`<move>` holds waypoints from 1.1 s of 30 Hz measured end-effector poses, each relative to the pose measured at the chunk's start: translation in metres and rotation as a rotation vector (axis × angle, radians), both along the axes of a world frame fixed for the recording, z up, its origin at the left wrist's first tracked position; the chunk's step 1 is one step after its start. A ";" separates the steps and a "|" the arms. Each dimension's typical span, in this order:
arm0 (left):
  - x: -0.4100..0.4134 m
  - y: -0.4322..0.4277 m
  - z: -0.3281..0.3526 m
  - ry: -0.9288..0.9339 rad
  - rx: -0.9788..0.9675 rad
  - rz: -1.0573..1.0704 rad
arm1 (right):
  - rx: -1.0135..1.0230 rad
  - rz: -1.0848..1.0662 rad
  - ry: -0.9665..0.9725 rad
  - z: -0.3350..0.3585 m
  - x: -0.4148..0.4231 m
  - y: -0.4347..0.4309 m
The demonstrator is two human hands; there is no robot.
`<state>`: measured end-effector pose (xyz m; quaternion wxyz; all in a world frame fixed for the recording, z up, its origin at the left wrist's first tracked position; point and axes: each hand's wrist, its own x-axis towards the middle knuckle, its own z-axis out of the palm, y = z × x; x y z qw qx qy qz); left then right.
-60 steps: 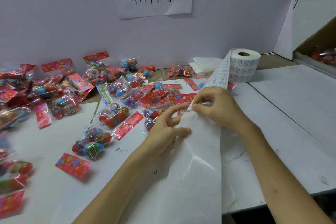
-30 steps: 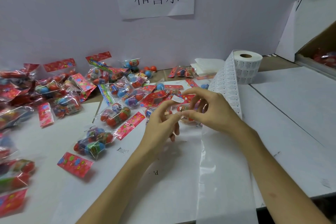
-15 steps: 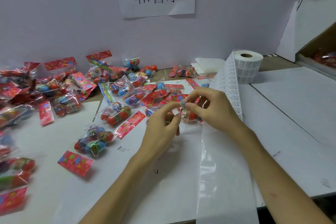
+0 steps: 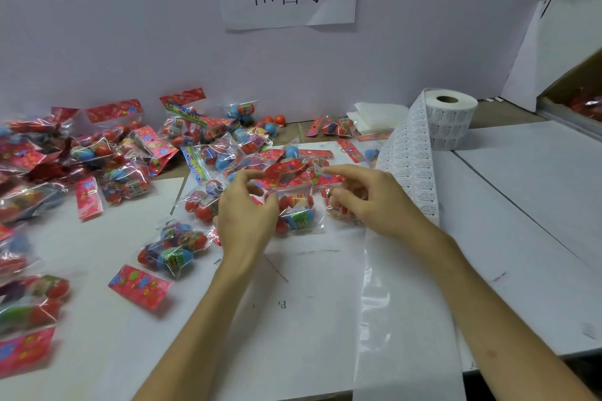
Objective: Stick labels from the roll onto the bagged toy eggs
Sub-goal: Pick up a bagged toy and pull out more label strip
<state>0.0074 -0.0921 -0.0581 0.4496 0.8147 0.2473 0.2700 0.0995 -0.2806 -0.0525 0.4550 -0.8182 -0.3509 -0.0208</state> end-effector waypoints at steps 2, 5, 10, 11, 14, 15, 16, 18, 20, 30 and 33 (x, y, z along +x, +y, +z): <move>0.001 0.005 0.000 0.183 0.098 0.008 | -0.033 0.031 0.043 -0.003 -0.003 0.003; 0.002 0.001 -0.001 0.399 0.217 -0.025 | -0.064 0.080 0.107 -0.007 -0.007 0.008; 0.001 -0.006 -0.004 0.236 0.149 -0.080 | -0.078 0.107 0.117 -0.010 -0.011 0.011; 0.001 -0.007 -0.003 0.164 0.052 -0.089 | -0.072 0.104 0.123 -0.008 -0.011 0.011; 0.004 -0.003 0.002 -0.015 -0.240 -0.091 | -0.028 0.081 0.125 -0.005 -0.012 0.011; 0.004 -0.001 0.003 -0.063 -0.365 -0.094 | -0.007 0.067 0.099 -0.003 -0.012 0.011; 0.005 0.001 0.004 -0.105 -0.509 -0.105 | 0.037 0.063 0.099 -0.001 -0.012 0.012; 0.005 0.005 0.007 -0.163 -0.798 -0.155 | 0.209 0.116 0.226 0.005 -0.014 0.013; 0.005 0.008 0.009 -0.196 -0.984 -0.208 | 0.377 0.198 0.417 0.010 -0.015 0.013; 0.004 0.006 0.012 -0.257 -1.033 -0.228 | 0.499 0.254 0.646 0.017 -0.019 0.014; 0.004 0.005 0.015 -0.272 -0.999 -0.179 | 0.542 0.292 0.737 0.017 -0.020 0.015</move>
